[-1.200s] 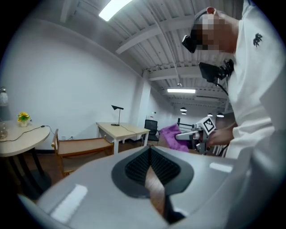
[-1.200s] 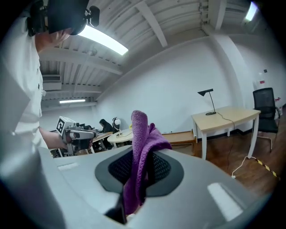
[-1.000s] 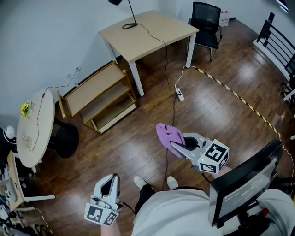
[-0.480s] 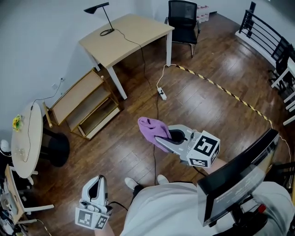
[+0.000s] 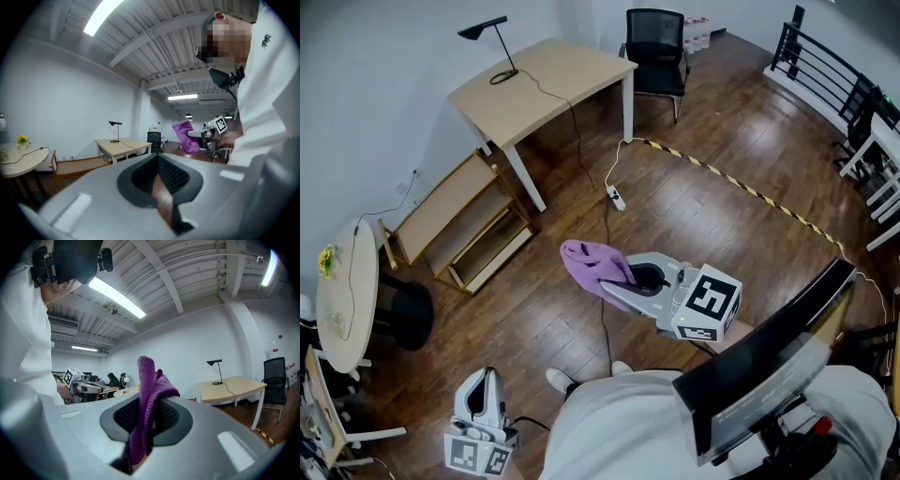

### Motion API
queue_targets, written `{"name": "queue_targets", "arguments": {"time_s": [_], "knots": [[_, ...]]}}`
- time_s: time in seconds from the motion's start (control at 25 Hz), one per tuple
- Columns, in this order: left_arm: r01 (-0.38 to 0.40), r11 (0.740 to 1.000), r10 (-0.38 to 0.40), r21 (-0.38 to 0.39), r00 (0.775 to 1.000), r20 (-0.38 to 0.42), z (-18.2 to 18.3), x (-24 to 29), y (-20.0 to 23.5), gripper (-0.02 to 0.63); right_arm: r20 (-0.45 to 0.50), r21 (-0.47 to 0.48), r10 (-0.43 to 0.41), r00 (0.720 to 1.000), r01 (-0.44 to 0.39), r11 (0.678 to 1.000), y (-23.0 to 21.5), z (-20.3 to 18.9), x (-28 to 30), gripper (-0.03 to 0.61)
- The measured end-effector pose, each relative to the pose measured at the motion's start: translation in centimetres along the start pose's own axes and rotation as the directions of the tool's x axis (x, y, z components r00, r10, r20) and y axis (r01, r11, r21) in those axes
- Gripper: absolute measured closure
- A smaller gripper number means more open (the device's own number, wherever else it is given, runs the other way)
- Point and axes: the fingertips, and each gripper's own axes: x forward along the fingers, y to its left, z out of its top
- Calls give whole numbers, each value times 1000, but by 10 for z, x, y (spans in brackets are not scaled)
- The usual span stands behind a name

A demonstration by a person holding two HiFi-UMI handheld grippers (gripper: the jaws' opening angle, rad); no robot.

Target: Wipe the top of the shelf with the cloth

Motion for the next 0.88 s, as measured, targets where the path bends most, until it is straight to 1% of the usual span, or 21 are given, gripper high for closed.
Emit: {"name": "queue_targets", "arguments": {"time_s": [0.2,0.44,0.88], "knots": [[2,1000,-2,2,1000,-1,0,-1,-8,592,15,-9,5,1000,-5,1000,4,6,-8,528],[2,1000,-2,10,1000,-6,10,-10,-35,592,21,-22,10,1000,-10,1000,15,18,-35,528],[4,1000,-4,11,1000,-15,5,-14,-36,592,0,-26,12,1000,-12,1000,21,12,-35,528]]}}
